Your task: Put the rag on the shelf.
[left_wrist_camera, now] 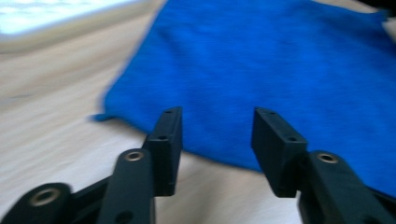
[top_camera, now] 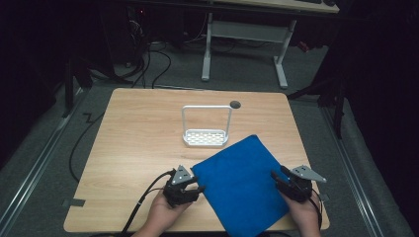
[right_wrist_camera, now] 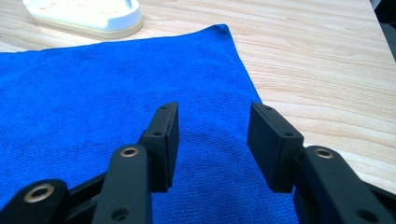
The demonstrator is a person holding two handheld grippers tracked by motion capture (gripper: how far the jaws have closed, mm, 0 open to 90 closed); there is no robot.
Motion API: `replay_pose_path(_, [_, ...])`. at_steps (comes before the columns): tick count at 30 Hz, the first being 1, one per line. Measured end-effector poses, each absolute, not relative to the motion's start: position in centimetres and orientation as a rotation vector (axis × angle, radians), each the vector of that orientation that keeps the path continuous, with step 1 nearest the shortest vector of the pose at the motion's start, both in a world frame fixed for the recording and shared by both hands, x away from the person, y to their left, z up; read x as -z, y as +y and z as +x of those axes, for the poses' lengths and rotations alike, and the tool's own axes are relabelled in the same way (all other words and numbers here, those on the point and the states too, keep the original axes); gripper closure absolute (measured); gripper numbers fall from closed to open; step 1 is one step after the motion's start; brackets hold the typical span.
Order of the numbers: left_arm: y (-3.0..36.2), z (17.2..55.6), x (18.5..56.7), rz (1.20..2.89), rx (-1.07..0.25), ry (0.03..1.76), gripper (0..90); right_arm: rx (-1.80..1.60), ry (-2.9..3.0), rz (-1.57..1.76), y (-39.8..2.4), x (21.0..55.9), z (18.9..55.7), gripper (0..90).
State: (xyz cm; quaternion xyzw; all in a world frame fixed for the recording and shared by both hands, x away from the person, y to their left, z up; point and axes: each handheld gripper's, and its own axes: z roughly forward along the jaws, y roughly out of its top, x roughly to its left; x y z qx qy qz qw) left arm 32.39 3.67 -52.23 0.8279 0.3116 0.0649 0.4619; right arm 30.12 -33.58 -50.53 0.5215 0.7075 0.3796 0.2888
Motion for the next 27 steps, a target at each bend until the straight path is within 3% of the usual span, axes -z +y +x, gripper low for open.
replay_pose_path(7, [-0.4,30.8,52.7,2.144,-0.098,0.616,75.6,-0.984,1.905,1.381,-33.1,50.5,30.1,60.0])
replay_pose_path(16, [-1.6,30.6,53.0,2.22,-0.097,0.571,88.7,-0.987,1.91,1.383,-33.1,50.6,30.2,61.9])
replay_pose_path(27, [0.4,30.9,52.9,2.232,-0.019,0.57,89.2,-1.0,1.913,1.368,-33.3,50.3,29.8,70.2])
